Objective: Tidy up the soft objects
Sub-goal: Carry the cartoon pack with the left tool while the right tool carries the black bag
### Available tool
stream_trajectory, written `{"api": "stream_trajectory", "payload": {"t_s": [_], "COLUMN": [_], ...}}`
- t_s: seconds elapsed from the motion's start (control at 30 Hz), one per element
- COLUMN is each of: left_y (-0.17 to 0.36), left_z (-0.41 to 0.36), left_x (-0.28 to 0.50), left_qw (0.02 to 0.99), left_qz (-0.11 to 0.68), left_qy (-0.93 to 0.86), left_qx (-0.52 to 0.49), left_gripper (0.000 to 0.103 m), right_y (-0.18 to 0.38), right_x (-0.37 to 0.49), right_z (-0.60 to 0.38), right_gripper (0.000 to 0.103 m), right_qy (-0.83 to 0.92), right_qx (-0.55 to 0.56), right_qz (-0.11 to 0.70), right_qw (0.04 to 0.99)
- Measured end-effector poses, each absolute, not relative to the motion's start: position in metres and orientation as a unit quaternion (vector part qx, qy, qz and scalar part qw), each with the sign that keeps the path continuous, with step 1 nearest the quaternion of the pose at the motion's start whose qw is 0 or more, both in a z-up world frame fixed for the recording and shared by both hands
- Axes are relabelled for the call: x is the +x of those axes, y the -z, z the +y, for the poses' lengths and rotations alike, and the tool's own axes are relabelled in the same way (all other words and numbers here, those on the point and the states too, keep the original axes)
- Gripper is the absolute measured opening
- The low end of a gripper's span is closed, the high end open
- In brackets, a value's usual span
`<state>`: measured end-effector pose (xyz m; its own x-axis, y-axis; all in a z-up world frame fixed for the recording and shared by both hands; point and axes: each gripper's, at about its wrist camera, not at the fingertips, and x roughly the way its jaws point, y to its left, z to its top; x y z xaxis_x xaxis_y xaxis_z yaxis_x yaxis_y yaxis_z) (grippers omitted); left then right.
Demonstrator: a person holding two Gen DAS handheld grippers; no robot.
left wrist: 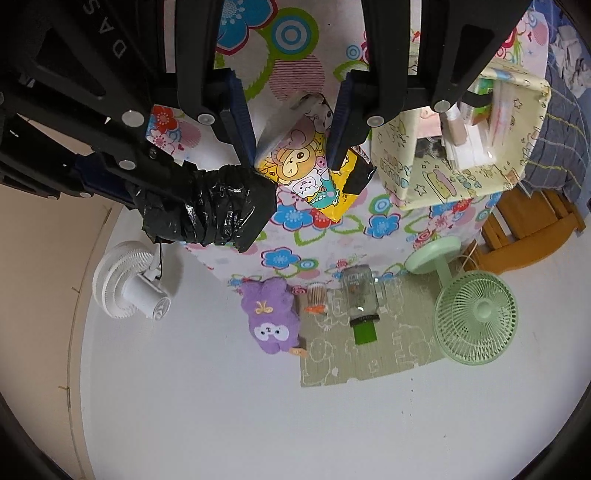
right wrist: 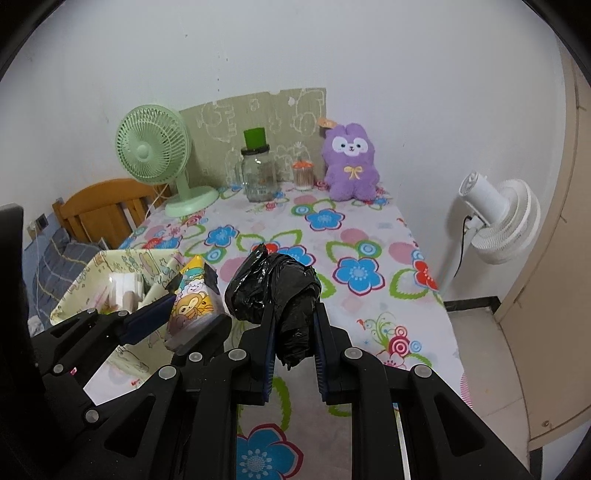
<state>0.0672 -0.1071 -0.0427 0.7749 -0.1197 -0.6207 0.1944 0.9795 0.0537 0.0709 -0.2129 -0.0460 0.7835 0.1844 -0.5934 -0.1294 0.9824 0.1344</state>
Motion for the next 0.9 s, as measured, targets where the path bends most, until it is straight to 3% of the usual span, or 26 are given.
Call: {"api": "stream_trajectory", "payload": {"t_s": [0.9], "left_y": [0.019], "left_z": [-0.043], "left_x": [0.069], "left_qw": [0.951], "left_qz": [0.299], "left_qy": [0.044], "left_qx": [0.064], "left_gripper": [0.04], "right_y": [0.017], "right_x": [0.078], "right_z": [-0.152], "right_gripper": [0.021], "right_qy": [-0.131], "right_qx": [0.044], "right_qz": [0.288], "right_qw": [0.948]}}
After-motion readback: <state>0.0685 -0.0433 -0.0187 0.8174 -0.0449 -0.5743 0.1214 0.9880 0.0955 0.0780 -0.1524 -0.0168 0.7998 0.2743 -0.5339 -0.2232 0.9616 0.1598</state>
